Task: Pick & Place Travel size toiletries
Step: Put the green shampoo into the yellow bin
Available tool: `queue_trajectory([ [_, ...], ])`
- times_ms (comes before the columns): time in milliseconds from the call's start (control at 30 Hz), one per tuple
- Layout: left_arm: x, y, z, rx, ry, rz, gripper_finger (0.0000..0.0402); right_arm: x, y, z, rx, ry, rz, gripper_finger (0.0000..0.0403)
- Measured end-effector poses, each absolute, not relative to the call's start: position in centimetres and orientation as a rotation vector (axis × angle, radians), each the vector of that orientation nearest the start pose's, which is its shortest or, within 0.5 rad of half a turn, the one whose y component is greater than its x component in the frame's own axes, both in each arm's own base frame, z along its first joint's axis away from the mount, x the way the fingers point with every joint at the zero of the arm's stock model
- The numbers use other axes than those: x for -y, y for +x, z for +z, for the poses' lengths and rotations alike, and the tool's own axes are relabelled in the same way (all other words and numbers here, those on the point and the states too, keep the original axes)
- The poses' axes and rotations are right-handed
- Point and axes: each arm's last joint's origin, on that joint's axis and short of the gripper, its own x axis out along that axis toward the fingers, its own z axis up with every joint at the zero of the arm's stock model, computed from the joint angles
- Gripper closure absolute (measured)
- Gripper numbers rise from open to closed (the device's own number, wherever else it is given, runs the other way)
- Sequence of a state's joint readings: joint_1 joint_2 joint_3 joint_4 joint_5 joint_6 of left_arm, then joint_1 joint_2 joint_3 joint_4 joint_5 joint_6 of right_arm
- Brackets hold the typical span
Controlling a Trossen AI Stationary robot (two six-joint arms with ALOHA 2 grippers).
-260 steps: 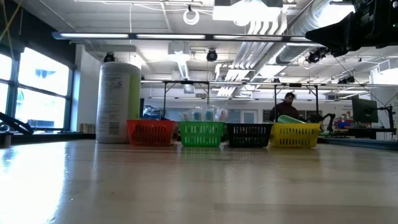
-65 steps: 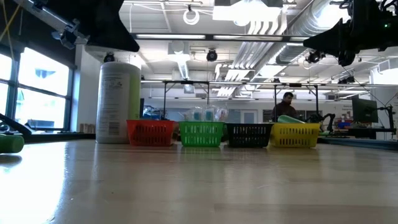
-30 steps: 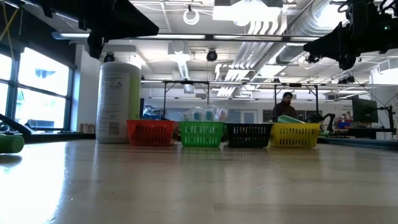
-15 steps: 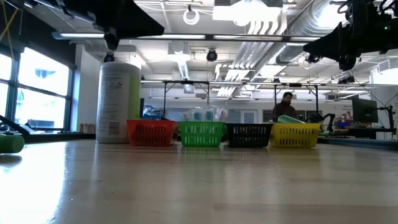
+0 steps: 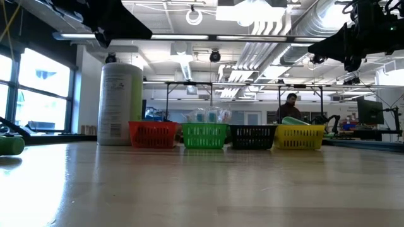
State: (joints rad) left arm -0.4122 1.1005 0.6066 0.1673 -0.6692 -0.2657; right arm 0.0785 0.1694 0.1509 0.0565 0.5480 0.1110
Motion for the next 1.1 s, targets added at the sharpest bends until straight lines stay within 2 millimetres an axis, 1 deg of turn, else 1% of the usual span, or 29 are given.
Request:
queue_trajectory([
  [233, 7.4, 21.8, 24.3, -0.276, -0.032, 0.310, 0.0399, 0.7, 9.9, 20.7, 0.062, 0.121, -0.467, 0.0400],
  [333, 7.3, 21.8, 24.3, -0.285, 0.006, 0.310, 0.0382, 0.7, 9.9, 20.7, 0.063, 0.123, -0.467, 0.0400],
  [433, 7.3, 21.8, 24.3, -0.289, 0.034, 0.306, 0.0349, 0.7, 9.9, 20.7, 0.072, 0.165, -0.466, 0.0400],
  [533, 7.3, 21.8, 24.3, -0.289, 0.036, 0.308, 0.0304, 0.7, 9.9, 20.7, 0.079, 0.196, -0.458, 0.0400],
  [733, 7.3, 21.8, 24.3, -0.288, 0.033, 0.308, 0.0210, 0.7, 9.9, 20.7, 0.077, 0.198, -0.440, 0.0400],
  [833, 7.3, 21.7, 24.5, -0.284, 0.046, 0.303, 0.0171, 0.7, 9.9, 20.7, 0.076, 0.194, -0.440, 0.0400],
  [967, 7.1, 21.2, 25.1, -0.276, 0.096, 0.290, 0.0140, 0.7, 9.9, 20.7, 0.073, 0.183, -0.440, 0.0400],
  [1100, 6.7, 19.9, 25.8, -0.311, 0.099, 0.249, 0.0133, 0.7, 9.9, 20.7, 0.072, 0.179, -0.439, 0.0400],
])
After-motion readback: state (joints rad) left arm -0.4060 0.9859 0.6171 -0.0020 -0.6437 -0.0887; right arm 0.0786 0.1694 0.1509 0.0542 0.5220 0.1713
